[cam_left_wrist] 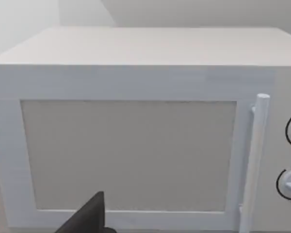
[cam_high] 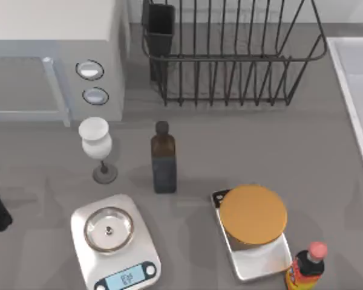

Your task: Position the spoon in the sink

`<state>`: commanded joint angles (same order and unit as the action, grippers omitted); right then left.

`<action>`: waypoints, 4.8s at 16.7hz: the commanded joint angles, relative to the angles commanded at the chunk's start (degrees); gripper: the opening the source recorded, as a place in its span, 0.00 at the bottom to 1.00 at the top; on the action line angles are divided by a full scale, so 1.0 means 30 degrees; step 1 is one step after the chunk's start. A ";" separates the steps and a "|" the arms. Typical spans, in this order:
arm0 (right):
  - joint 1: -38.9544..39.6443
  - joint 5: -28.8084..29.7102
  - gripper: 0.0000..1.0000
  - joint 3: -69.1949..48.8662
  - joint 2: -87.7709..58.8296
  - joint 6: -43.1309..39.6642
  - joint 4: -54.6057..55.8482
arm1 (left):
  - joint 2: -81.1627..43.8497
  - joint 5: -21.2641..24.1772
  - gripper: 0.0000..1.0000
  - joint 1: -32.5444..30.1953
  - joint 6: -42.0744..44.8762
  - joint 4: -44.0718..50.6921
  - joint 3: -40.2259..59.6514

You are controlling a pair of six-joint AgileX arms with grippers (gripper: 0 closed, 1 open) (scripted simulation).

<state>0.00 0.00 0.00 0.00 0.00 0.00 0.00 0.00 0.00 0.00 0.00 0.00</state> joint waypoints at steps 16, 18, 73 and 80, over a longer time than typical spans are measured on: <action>-0.6779 -0.0077 1.00 -1.0918 -1.7894 -1.1269 -1.3738 | 0.0000 0.0000 1.00 0.0000 0.0000 0.0000 0.0000; -0.7902 -0.0054 1.00 -1.2675 -2.0727 -1.3064 -1.5942 | 0.0000 0.0000 1.00 0.0000 0.0000 0.0000 0.0000; -1.0210 -0.0413 0.00 -1.3549 -2.8667 -1.6119 -1.4295 | 0.0000 0.0000 1.00 0.0000 0.0000 0.0000 0.0000; -1.0230 -0.0403 0.00 -1.7365 -2.6291 -1.6222 -2.1006 | 0.0000 0.0000 1.00 0.0000 0.0000 0.0000 0.0000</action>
<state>-30.69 -1.21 -52.10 -78.87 -48.67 -63.02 0.00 0.00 0.00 0.00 0.00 0.00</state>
